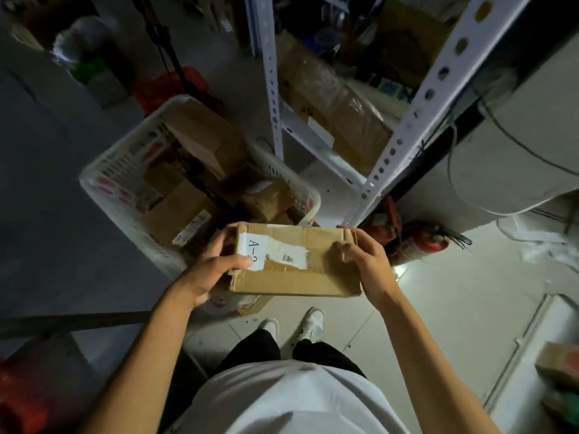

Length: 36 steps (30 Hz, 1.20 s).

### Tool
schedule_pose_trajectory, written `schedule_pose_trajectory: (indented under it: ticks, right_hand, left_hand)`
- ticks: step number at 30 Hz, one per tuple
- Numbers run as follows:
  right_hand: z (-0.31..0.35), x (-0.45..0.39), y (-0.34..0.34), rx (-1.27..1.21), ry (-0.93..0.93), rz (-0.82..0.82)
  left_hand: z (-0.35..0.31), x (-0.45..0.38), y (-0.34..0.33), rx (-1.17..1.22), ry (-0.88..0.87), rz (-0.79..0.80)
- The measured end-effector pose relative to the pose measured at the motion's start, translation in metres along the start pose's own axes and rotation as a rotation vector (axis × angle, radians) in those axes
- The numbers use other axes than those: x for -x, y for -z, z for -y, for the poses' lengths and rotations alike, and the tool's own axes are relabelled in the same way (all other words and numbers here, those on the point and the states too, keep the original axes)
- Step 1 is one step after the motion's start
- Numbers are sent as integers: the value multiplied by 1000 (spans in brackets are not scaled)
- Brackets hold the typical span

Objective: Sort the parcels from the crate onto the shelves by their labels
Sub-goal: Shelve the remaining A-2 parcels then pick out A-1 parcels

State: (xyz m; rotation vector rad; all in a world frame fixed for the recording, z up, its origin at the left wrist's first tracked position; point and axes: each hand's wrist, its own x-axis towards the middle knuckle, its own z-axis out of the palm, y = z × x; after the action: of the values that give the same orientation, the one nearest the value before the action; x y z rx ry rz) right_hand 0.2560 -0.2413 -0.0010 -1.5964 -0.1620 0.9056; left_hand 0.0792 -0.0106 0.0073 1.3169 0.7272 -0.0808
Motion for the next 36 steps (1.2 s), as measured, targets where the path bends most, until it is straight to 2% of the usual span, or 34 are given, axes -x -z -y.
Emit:
schedule_pose_trajectory:
  ticks: [2, 5, 10, 13, 17, 20, 23, 27, 31, 36]
  right_hand:
    - [-6, 10, 5, -26, 15, -69]
    - [-20, 23, 9, -75, 13, -217]
    - [-51, 55, -2, -210, -45, -595]
    - [-63, 81, -1, -307, -94, -742]
    - [-82, 122, 5, -316, -98, -704]
    - [-92, 144, 15, -354, -40, -699]
    - [-87, 167, 42, -419, 46, -768]
    - [-78, 194, 93, -378, 138, -902]
    - [-78, 219, 142, -340, 211, -1030]
    - [-100, 250, 192, -289, 198, -1158]
  left_hand:
    - [5, -1, -16, 94, -14, -78]
    - [12, -6, -40, 176, -26, -109]
    - [23, -11, -75, 169, 35, -35]
    - [33, -12, -101, 149, 73, 48]
    - [40, -10, -146, 67, 150, 221]
    - [36, -10, -183, -58, 138, 366]
    - [30, -12, -224, -145, 77, 473]
    - [22, -17, -283, -332, -76, 635]
    - [9, -8, -350, -424, -228, 750]
    - [13, 1, -418, -578, -338, 869]
